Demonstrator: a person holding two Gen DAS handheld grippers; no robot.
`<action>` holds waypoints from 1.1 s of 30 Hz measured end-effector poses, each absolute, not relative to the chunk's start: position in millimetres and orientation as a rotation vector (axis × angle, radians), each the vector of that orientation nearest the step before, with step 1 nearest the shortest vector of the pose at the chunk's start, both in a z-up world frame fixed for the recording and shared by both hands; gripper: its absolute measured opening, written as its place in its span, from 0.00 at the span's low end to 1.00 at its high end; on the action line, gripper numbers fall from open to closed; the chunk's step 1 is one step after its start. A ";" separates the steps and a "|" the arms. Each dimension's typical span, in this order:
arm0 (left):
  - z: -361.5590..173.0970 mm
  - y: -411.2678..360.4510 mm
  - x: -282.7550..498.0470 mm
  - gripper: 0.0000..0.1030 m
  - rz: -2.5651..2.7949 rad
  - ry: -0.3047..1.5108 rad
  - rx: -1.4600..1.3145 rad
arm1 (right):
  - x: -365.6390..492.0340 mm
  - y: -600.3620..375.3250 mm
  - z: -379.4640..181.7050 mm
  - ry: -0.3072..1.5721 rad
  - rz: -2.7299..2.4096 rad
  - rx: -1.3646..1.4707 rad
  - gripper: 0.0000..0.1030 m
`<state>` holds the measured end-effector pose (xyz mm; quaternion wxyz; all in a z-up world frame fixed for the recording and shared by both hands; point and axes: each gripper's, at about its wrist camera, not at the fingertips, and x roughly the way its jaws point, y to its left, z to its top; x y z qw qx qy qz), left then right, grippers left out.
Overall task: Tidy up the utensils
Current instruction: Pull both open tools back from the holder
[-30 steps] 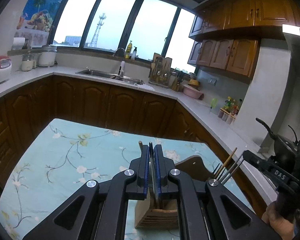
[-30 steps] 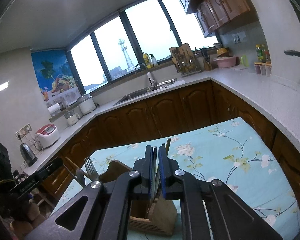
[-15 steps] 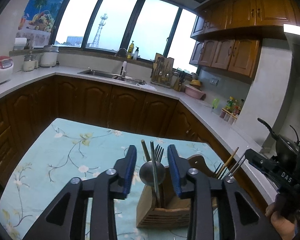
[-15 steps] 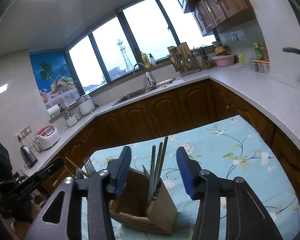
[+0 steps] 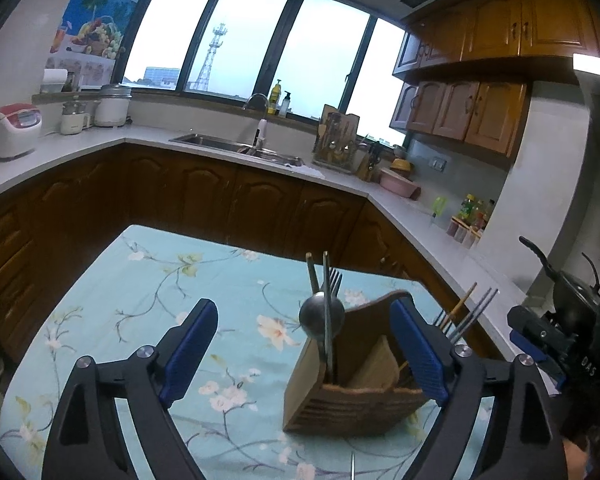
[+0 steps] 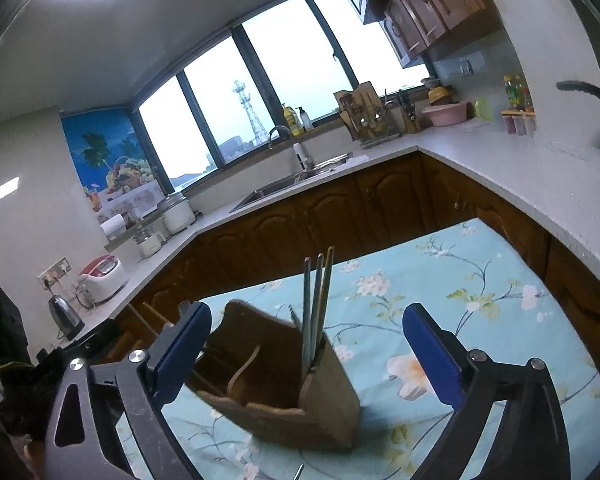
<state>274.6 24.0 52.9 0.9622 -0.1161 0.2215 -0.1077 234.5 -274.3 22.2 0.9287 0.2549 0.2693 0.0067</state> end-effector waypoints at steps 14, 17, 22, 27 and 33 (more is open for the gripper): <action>60.1 44.7 207.5 0.87 -0.203 0.492 -0.231 | 181.7 -254.3 37.3 0.555 0.052 0.479 0.96; 61.5 50.3 191.1 0.88 -0.186 0.502 -0.237 | 169.8 -249.0 39.1 0.560 0.061 0.466 0.96; 61.0 54.9 159.2 0.88 -0.172 0.512 -0.231 | 147.9 -236.6 40.5 0.568 0.076 0.436 0.96; 62.3 57.2 128.1 0.88 -0.163 0.512 -0.223 | 125.2 -223.6 38.3 0.582 0.090 0.401 0.96; 64.2 53.5 94.2 0.92 -0.144 0.488 -0.162 | 97.5 -214.3 37.0 0.583 0.089 0.380 0.97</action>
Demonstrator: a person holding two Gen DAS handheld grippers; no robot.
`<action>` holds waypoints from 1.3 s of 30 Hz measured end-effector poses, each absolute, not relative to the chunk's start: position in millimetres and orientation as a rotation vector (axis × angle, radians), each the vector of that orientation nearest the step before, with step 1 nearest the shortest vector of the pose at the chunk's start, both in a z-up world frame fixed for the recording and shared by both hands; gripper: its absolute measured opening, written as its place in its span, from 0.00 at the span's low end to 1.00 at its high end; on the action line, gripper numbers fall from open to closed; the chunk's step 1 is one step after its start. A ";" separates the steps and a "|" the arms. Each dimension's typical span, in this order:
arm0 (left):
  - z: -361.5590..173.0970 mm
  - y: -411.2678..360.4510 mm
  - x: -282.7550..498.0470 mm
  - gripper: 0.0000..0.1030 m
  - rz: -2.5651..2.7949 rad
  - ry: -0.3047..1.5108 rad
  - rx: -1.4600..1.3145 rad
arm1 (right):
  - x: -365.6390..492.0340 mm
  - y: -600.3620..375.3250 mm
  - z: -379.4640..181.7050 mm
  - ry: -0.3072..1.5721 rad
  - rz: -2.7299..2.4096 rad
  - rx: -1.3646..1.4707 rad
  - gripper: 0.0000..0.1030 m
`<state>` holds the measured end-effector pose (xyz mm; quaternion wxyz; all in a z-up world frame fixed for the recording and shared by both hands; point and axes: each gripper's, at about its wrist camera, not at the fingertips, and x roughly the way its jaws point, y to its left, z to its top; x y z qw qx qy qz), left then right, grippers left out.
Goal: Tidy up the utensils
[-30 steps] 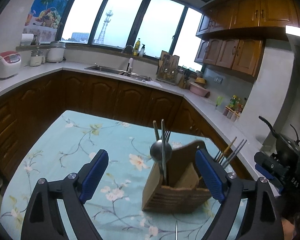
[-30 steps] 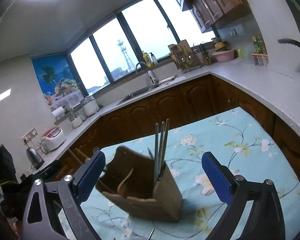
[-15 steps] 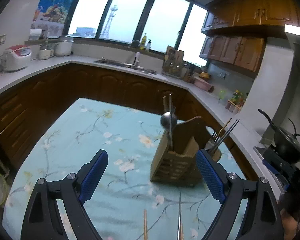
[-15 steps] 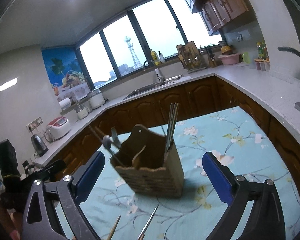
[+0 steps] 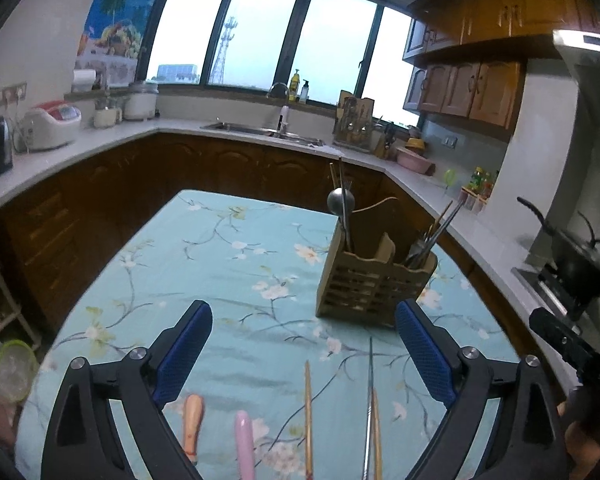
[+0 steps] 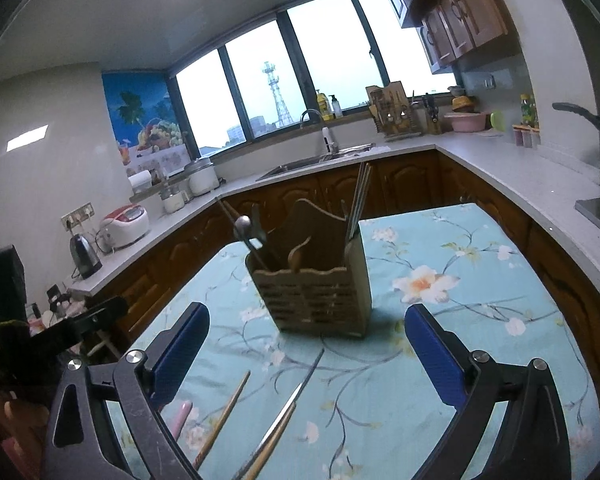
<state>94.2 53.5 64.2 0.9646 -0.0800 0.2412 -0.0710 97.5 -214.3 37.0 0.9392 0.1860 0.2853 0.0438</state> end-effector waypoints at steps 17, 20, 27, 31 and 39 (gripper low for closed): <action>67.1 48.3 14.8 0.99 -0.082 0.392 -0.051 | 25.7 -180.7 52.2 0.461 0.037 0.225 1.00; 69.0 46.2 6.3 0.99 -0.077 0.374 -0.030 | 23.8 -178.3 63.8 0.453 0.029 0.207 1.00; 58.1 52.7 1.0 0.99 -0.049 0.379 -0.045 | 12.2 -169.2 62.6 0.411 0.020 0.171 1.00; 52.5 50.3 -0.4 0.99 -0.028 0.386 -0.022 | 7.6 -169.6 52.1 0.414 0.007 0.186 1.00; 54.8 46.2 -3.7 0.99 -0.026 0.391 -0.008 | 3.6 -172.7 43.0 0.426 -0.006 0.202 1.00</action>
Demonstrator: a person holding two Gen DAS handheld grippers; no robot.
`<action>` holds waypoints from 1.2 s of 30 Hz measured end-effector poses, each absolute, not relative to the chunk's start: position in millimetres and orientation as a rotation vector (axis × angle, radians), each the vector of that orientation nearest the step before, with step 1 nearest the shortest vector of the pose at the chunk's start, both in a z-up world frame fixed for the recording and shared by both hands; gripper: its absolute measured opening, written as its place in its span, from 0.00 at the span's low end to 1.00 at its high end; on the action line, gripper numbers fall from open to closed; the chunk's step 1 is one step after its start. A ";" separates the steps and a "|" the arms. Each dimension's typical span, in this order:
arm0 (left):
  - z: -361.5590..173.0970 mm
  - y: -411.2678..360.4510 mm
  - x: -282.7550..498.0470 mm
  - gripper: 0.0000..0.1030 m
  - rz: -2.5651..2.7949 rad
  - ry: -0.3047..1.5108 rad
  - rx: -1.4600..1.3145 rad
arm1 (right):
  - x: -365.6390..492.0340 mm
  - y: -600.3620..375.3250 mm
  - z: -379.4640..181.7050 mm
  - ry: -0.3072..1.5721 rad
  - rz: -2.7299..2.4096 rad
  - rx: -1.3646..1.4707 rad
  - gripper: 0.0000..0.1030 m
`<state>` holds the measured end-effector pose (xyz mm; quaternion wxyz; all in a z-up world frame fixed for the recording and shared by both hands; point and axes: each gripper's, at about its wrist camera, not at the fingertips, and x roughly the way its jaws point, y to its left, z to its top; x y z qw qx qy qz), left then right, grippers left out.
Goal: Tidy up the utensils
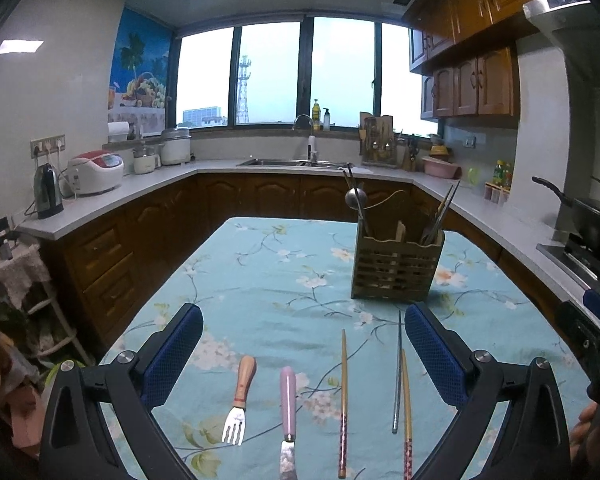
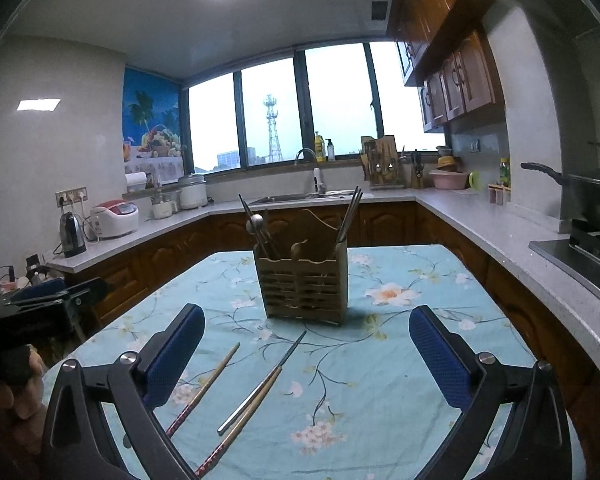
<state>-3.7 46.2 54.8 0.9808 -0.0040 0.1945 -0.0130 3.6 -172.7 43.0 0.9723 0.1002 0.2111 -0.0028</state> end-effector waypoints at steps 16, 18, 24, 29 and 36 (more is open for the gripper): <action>52.9 48.2 -6.5 0.99 -0.011 0.390 -0.005 | 1.0 -168.4 41.3 0.421 -0.001 0.201 1.00; 52.6 48.9 -6.5 0.99 -0.012 0.390 -0.002 | 0.7 -168.5 41.1 0.419 0.001 0.203 1.00; 52.2 48.4 -7.2 0.99 -0.014 0.385 0.008 | 2.0 -168.7 40.6 0.426 0.003 0.202 1.00; 51.9 46.2 -9.3 0.99 -0.013 0.377 0.017 | 1.5 -168.8 40.9 0.424 0.004 0.203 1.00; 52.0 42.1 -10.4 0.99 -0.016 0.373 0.027 | 1.0 -169.1 41.2 0.423 0.003 0.203 1.00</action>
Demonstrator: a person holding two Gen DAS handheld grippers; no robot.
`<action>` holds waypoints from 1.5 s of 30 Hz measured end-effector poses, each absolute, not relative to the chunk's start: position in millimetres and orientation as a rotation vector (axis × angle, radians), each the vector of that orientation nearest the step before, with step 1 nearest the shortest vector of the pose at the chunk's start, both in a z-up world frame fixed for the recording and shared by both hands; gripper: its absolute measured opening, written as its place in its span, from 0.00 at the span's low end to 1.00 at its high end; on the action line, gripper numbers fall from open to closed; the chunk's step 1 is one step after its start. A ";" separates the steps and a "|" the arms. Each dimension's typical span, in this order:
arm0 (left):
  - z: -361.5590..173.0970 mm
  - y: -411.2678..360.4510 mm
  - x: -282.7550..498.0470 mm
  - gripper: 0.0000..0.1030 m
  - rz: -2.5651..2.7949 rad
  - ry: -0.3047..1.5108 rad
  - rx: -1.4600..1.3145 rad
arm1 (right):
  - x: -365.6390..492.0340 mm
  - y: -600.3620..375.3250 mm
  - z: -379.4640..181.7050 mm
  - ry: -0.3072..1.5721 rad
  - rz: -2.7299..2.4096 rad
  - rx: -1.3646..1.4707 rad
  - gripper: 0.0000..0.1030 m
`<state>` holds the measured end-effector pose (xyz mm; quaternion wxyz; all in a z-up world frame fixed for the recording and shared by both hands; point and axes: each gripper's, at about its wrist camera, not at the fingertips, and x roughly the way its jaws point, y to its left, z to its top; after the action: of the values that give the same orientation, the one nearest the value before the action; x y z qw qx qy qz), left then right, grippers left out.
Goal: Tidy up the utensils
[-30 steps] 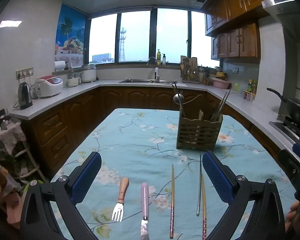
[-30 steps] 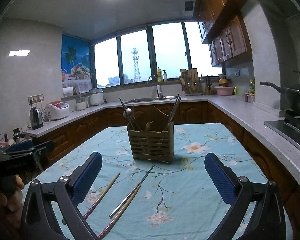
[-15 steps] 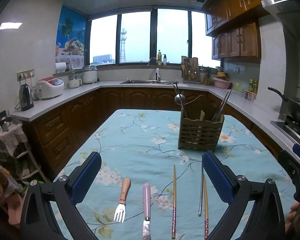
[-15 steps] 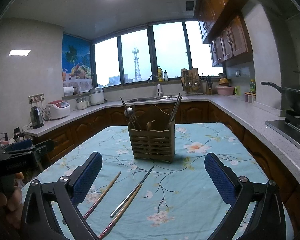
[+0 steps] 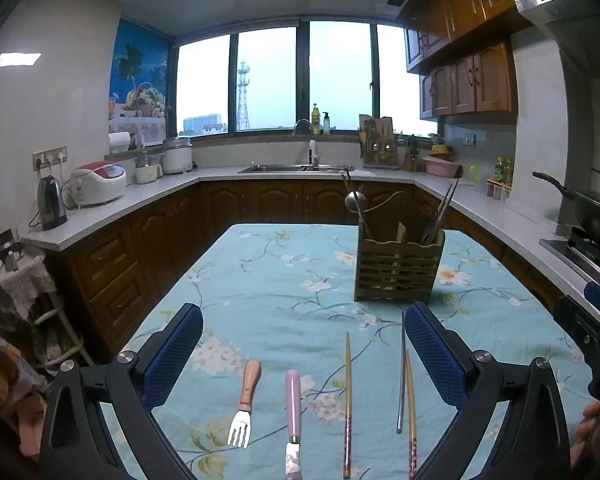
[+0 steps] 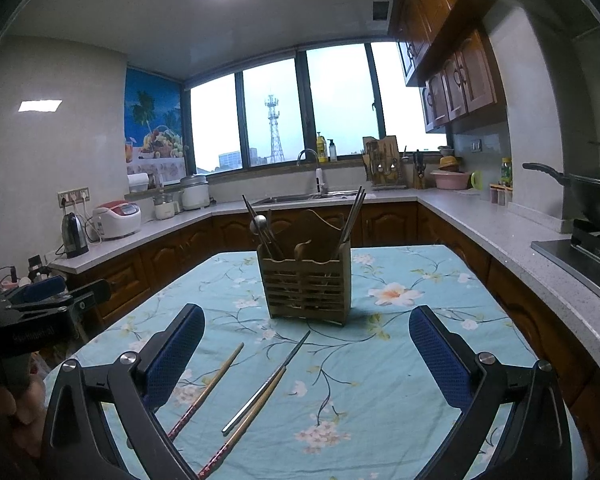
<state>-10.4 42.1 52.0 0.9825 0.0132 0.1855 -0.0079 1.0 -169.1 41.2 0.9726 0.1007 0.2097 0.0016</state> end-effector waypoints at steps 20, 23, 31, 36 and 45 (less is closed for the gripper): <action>53.0 38.0 -12.7 0.99 -0.018 0.366 0.036 | -1.4 -167.8 49.8 0.407 0.006 0.209 1.00; 53.1 37.9 -12.5 0.99 -0.018 0.365 0.036 | -1.4 -167.8 49.8 0.407 0.007 0.209 1.00; 54.0 37.5 -12.8 0.99 -0.018 0.360 0.037 | -1.1 -166.3 51.9 0.403 0.008 0.206 1.00; 54.2 36.7 -11.6 0.99 -0.016 0.360 0.041 | 1.7 -162.5 56.0 0.404 0.014 0.207 1.00; 54.4 35.1 -9.9 0.99 -0.020 0.359 0.044 | 4.0 -160.4 58.3 0.406 0.016 0.209 1.00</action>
<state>-9.9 35.1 54.4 0.9836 0.0218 0.1787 -0.0100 4.0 -160.4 58.3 0.9740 0.1034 0.2014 0.0080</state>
